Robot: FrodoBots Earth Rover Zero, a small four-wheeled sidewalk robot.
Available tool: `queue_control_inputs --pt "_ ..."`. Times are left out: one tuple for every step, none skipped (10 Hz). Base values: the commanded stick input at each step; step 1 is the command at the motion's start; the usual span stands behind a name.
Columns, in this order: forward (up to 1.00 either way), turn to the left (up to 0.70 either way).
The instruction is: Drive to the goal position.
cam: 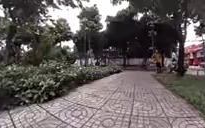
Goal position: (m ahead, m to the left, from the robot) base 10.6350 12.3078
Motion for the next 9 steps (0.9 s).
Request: queue_control_inputs --pt "0.70 0.00" --pt "0.70 0.00" --pt "0.70 0.00" --pt "0.70 0.00" --pt "0.70 0.00" --pt "0.70 0.00" --pt "0.70 0.00" --pt "0.70 0.00" --pt "0.70 -0.27"
